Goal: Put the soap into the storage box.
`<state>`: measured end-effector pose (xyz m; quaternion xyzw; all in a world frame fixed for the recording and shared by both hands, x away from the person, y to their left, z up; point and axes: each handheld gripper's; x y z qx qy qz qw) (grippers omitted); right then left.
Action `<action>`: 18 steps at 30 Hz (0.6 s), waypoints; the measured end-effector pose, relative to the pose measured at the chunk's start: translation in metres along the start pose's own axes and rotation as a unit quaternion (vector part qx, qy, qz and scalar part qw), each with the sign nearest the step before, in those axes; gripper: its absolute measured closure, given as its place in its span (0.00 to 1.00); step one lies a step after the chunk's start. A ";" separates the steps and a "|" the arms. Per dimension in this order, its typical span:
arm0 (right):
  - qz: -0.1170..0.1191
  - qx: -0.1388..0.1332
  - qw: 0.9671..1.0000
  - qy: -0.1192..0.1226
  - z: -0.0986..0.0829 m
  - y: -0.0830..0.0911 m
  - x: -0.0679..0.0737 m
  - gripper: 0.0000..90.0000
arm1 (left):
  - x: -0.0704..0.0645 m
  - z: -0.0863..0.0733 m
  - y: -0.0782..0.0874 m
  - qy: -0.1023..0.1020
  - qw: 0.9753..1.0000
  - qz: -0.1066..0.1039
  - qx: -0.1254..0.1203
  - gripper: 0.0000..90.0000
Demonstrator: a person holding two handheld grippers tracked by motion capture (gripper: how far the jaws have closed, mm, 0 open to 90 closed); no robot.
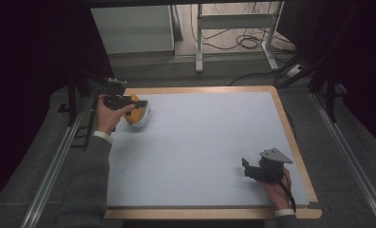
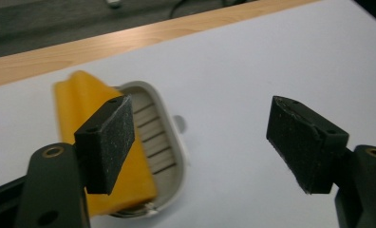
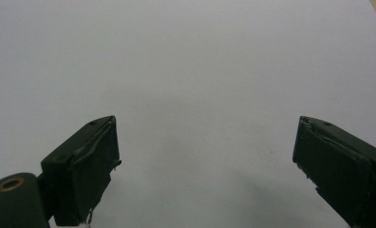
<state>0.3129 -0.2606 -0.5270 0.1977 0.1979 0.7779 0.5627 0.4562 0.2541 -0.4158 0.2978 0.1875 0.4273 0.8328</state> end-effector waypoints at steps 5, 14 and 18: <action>0.000 0.000 1.000 0.000 0.000 0.000 0.000 0.09 | -0.013 -0.009 0.008 -0.023 1.000 0.001 -0.014 0.27; 0.000 0.000 1.000 -0.001 0.000 0.000 0.000 0.09 | -0.030 -0.031 0.018 -0.034 0.999 -0.010 -0.024 0.27; 0.000 -0.001 1.000 -0.001 0.000 0.000 0.000 0.09 | -0.042 -0.046 0.018 -0.039 0.999 -0.012 -0.024 0.27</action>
Point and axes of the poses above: each handheld gripper's, and its own axes: y roughly backward along the jaws, z roughly out of its top, x roughly to its left, and after that the axes turned 11 degrees about -y, right-handed
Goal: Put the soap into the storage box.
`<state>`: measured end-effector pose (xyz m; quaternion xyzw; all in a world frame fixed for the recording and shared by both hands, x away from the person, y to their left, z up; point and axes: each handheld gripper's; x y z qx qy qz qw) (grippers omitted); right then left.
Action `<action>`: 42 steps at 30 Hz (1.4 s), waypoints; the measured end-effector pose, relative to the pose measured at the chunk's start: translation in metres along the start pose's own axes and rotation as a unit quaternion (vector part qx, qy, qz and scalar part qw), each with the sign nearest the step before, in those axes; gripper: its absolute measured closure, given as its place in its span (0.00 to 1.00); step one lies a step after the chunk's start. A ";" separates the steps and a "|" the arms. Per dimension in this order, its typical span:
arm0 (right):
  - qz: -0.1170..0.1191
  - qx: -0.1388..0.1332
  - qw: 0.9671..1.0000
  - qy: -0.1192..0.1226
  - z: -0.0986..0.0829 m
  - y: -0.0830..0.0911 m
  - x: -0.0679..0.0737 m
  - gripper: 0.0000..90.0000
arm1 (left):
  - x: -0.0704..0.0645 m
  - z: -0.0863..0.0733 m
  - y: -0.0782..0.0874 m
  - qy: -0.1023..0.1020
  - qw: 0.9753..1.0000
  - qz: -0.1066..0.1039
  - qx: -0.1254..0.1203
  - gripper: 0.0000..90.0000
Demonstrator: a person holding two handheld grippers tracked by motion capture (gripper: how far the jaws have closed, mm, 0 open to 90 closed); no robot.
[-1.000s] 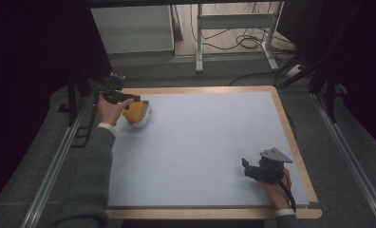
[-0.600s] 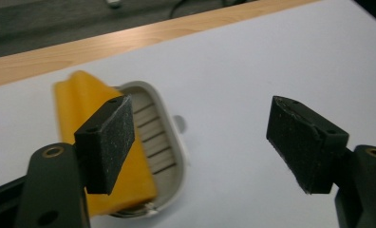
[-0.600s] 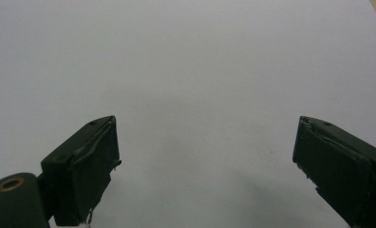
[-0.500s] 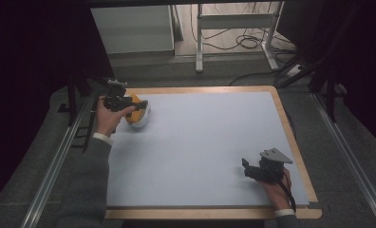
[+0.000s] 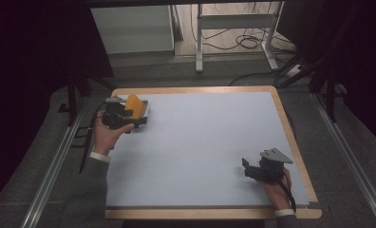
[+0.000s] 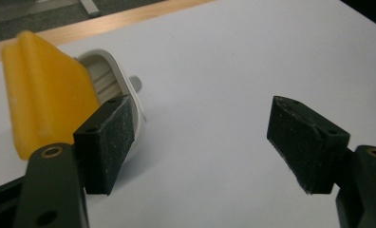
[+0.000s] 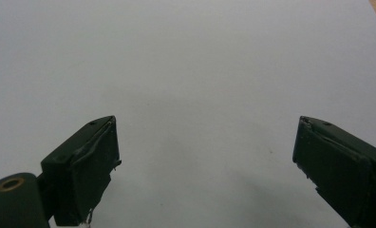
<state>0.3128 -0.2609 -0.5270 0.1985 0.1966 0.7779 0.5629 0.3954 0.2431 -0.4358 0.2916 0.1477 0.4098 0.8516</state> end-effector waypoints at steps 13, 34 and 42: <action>0.001 -0.004 1.000 -0.006 0.000 0.001 -0.001 0.09 | -0.044 -0.040 -0.018 -0.025 0.999 -0.034 0.018 0.27; 0.004 -0.003 1.000 -0.009 0.000 0.001 -0.002 0.09 | -0.072 -0.097 -0.034 -0.013 0.998 -0.035 0.056 0.28; 0.006 -0.003 1.000 -0.010 0.000 0.001 -0.002 0.09 | -0.071 -0.098 -0.033 -0.003 0.998 -0.044 0.046 0.27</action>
Point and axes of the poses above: each handheld gripper's, and its own axes: y roughly backward along the jaws, z roughly out of its top, x roughly to its left, and after that the axes turned 11 degrees about -y, right-handed
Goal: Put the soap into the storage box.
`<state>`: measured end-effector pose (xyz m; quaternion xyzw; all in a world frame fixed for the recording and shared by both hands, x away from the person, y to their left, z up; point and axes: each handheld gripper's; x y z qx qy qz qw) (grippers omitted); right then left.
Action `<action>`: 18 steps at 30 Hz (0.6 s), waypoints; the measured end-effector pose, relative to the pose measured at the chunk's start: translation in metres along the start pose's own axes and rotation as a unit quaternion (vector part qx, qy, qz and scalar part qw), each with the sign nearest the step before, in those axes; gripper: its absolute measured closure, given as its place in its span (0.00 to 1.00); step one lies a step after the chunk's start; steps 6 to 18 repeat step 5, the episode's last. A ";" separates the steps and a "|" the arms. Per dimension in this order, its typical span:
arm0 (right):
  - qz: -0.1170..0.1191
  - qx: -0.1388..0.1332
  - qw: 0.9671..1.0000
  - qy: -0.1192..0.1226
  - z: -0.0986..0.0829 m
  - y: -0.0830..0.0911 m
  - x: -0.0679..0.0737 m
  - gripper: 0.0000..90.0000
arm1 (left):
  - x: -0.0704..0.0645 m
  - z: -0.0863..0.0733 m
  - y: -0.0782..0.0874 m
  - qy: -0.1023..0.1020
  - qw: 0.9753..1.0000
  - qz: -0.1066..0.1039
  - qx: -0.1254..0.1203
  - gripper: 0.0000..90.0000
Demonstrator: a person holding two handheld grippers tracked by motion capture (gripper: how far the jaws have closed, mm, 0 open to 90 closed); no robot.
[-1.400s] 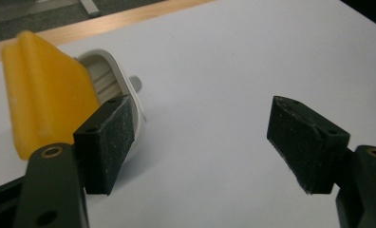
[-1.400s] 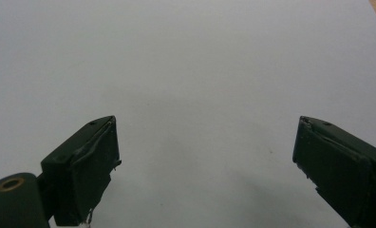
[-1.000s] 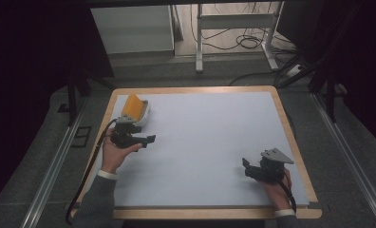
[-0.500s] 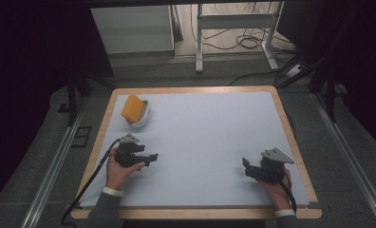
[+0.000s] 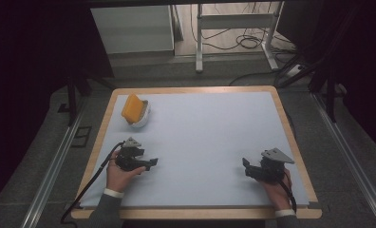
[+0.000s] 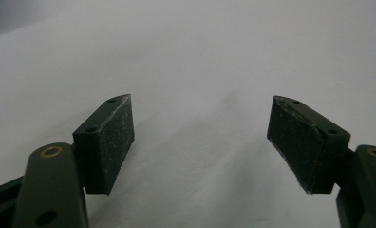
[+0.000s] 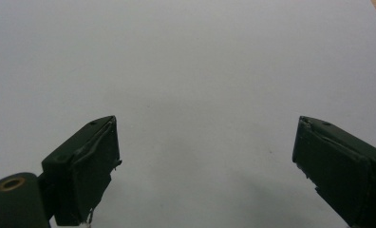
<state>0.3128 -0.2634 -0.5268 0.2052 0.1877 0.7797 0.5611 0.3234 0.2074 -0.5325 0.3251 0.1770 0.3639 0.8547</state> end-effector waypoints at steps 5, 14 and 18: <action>0.000 -0.002 1.000 0.004 0.000 0.000 0.001 0.09 | -0.002 0.002 0.002 0.001 1.000 -0.004 -0.006 0.27; 0.000 -0.002 1.000 0.004 0.000 0.000 0.001 0.09 | -0.002 0.002 0.002 0.001 1.000 -0.004 -0.006 0.27; 0.000 -0.002 1.000 0.004 0.000 0.000 0.001 0.09 | -0.002 0.002 0.002 0.001 1.000 -0.004 -0.006 0.27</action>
Point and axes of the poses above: each handheld gripper's, and its own axes: y roughly backward along the jaws, z roughly out of its top, x roughly to its left, and after that the axes turned 11 degrees about -y, right-handed
